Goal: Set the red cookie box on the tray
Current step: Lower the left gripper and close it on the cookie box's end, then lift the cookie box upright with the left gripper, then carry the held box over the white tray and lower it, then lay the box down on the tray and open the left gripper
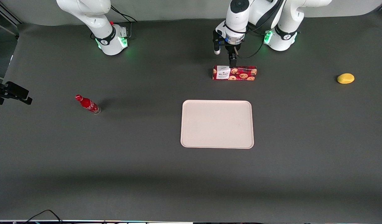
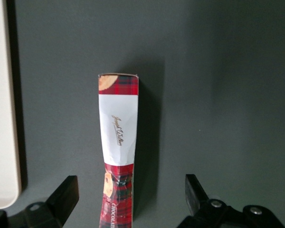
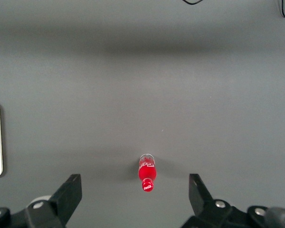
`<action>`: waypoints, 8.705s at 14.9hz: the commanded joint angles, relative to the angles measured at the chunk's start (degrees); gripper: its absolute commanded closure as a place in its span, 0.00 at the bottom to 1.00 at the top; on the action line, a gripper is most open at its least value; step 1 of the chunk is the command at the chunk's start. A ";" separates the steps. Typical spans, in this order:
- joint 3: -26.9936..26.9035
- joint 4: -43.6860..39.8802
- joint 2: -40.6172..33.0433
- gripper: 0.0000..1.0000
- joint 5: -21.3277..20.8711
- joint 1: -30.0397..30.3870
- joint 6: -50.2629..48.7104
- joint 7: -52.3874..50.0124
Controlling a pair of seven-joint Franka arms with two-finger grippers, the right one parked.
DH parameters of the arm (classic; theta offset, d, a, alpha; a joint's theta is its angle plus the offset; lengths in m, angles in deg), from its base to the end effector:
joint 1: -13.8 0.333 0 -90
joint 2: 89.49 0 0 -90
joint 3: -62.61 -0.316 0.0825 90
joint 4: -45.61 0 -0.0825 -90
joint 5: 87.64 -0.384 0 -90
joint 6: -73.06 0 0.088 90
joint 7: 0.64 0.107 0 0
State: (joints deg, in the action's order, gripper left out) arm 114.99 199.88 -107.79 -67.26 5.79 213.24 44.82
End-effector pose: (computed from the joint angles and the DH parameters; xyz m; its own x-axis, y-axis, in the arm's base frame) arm 0.2143 -0.3366 0.2930 0.0303 -0.9992 -0.0258 -0.9994 -0.0299 -0.0158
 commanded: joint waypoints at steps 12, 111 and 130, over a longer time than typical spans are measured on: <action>0.45 2.08 6.43 0.00 -4.73 2.11 7.56 -1.07; -28.11 -45.20 50.29 0.08 -32.68 2.38 -4.66 -80.52; -29.33 -55.93 30.37 0.00 -26.64 3.08 -34.16 -64.80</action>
State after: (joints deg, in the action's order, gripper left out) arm 87.86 142.73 -67.69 -98.25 8.98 184.67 -26.40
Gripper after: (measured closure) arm 0.000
